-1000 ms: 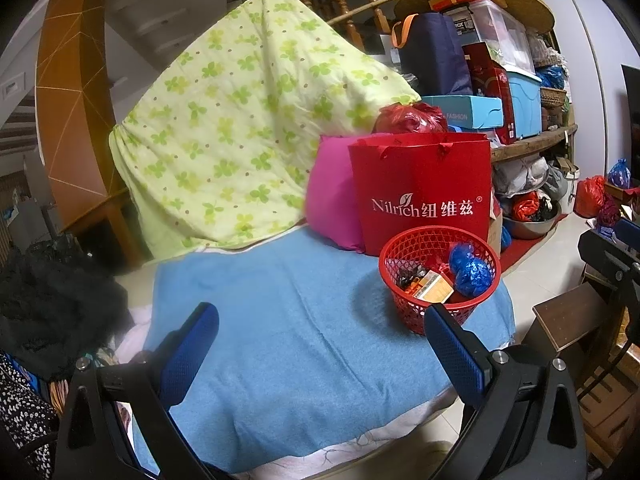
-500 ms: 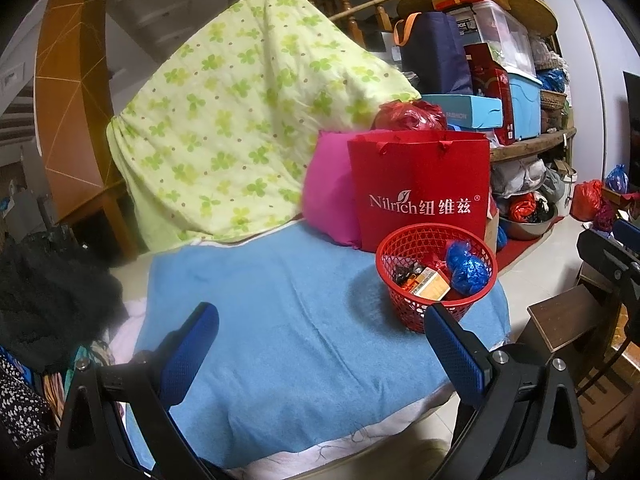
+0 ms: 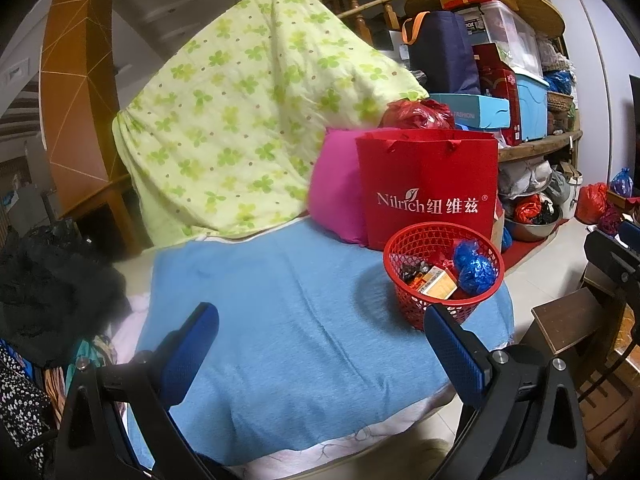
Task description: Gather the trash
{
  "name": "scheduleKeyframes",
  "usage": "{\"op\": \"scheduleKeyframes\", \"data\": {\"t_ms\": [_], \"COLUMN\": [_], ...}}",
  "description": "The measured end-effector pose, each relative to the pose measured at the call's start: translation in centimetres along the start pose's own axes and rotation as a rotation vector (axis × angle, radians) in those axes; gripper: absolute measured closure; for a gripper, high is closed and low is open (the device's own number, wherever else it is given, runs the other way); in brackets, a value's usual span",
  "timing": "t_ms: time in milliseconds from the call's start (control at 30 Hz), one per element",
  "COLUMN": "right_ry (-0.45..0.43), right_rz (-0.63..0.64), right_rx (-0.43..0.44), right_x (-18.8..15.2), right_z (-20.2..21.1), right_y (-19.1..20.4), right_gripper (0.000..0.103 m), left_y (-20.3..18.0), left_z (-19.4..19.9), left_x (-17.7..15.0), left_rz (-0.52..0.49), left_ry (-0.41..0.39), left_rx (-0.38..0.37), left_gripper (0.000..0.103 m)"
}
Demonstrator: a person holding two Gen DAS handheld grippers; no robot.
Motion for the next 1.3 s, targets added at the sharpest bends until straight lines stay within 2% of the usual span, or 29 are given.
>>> {"op": "scheduleKeyframes", "data": {"t_ms": [700,1300], "right_ry": [0.014,0.022], "right_rz": [0.017,0.025], "right_rx": [0.003,0.002], "right_x": [0.2,0.0], "right_z": [-0.4,-2.2], "right_y": [1.6,2.8], "right_gripper": [0.019,0.019], "left_y": [1.3,2.9], "left_z": [-0.3,-3.0], "left_x": [-0.1,-0.2], "left_rz": [0.013,0.036], "left_ry": [-0.007,0.007], "left_rx": [0.026,0.052], "left_gripper": [0.001,0.001]}}
Point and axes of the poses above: each gripper's, at about its wrist camera, not at the fingertips, and z roughly against the way its jaws point, y to its left, x to its top, the point moved 7 cm from there along -z, roughly the way its jaws point, and after that the axes turned 3 degrees about x, right-handed, at the moved point
